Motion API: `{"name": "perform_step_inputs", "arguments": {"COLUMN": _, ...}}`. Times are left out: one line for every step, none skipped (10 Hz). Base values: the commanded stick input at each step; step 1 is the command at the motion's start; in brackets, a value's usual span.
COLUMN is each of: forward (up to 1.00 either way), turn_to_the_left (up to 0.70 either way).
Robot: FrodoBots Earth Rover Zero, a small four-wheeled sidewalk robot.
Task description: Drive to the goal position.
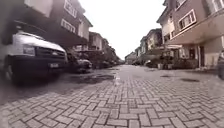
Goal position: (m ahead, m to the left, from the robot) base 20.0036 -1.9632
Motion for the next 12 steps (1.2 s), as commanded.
{"name": "perform_step_inputs", "arguments": {"forward": 0.69, "turn_to_the_left": 0.03}}
{"name": "perform_step_inputs", "arguments": {"forward": 0.69, "turn_to_the_left": -0.34}}
{"name": "perform_step_inputs", "arguments": {"forward": 0.69, "turn_to_the_left": -0.34}}
{"name": "perform_step_inputs", "arguments": {"forward": 0.69, "turn_to_the_left": -0.34}}
{"name": "perform_step_inputs", "arguments": {"forward": 0.69, "turn_to_the_left": -0.34}}
{"name": "perform_step_inputs", "arguments": {"forward": 0.69, "turn_to_the_left": -0.34}}
{"name": "perform_step_inputs", "arguments": {"forward": 0.69, "turn_to_the_left": -0.34}}
{"name": "perform_step_inputs", "arguments": {"forward": 0.69, "turn_to_the_left": -0.34}}
{"name": "perform_step_inputs", "arguments": {"forward": 0.69, "turn_to_the_left": -0.34}}
{"name": "perform_step_inputs", "arguments": {"forward": 0.69, "turn_to_the_left": -0.31}}
{"name": "perform_step_inputs", "arguments": {"forward": 0.69, "turn_to_the_left": -0.05}}
{"name": "perform_step_inputs", "arguments": {"forward": 0.69, "turn_to_the_left": 0.03}}
